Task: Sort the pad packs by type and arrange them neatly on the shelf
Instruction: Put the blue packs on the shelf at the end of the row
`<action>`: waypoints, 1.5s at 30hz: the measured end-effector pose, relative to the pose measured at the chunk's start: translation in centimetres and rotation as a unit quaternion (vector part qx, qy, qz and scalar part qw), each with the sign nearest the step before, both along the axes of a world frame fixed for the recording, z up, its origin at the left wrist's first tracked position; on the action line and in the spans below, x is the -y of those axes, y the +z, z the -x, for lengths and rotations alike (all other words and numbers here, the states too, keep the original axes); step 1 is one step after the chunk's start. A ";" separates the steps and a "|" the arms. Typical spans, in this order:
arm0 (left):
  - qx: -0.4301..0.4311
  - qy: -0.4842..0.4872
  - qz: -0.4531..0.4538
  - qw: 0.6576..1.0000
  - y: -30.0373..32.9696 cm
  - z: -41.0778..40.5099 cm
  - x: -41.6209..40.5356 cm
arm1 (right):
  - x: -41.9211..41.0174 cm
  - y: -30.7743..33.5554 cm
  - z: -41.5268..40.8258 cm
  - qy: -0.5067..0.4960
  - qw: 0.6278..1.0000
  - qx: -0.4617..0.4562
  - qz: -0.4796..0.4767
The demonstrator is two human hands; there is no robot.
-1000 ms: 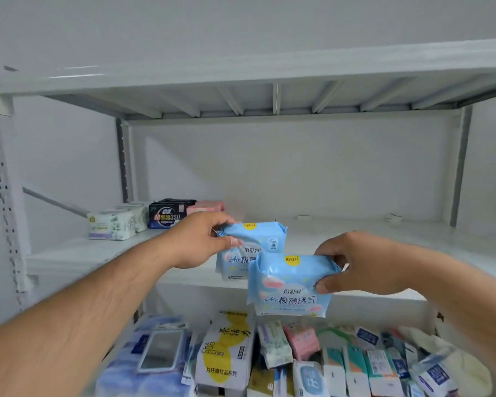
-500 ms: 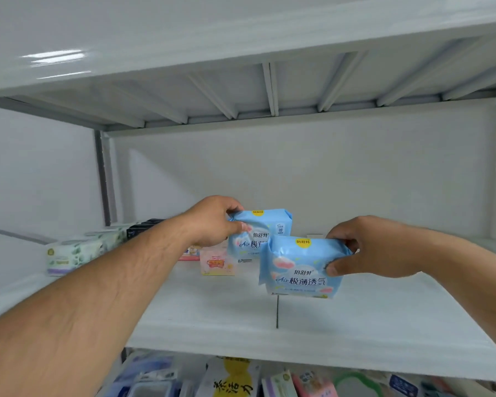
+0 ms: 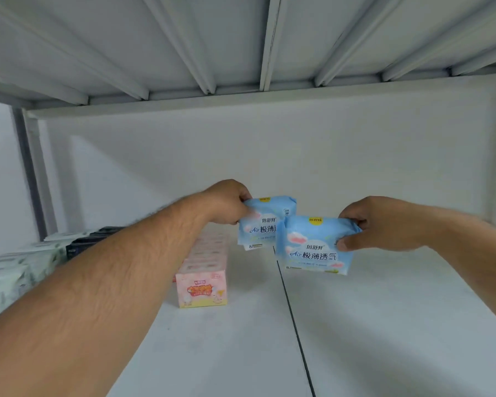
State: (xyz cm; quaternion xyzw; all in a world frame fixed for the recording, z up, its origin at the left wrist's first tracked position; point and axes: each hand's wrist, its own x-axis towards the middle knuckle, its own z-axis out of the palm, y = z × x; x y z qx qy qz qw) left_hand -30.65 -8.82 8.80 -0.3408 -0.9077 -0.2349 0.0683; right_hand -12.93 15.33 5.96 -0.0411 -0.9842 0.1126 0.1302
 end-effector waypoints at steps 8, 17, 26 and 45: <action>0.005 -0.025 0.063 0.998 -1.4 8.4 -2.9 | 1.0 -1.0 8.8 -0.019 0.999 0.031 0.008; 0.025 -0.008 0.104 0.994 -3.4 13.4 -4.7 | 0.3 -1.9 15.6 0.008 0.998 0.060 0.027; 0.022 0.002 0.189 0.982 -3.8 15.7 -4.2 | 0.4 -3.0 19.2 0.028 0.993 0.090 0.065; 0.045 -0.039 0.118 0.991 -4.9 16.2 -2.4 | 1.8 -4.5 19.9 0.003 0.988 0.075 0.136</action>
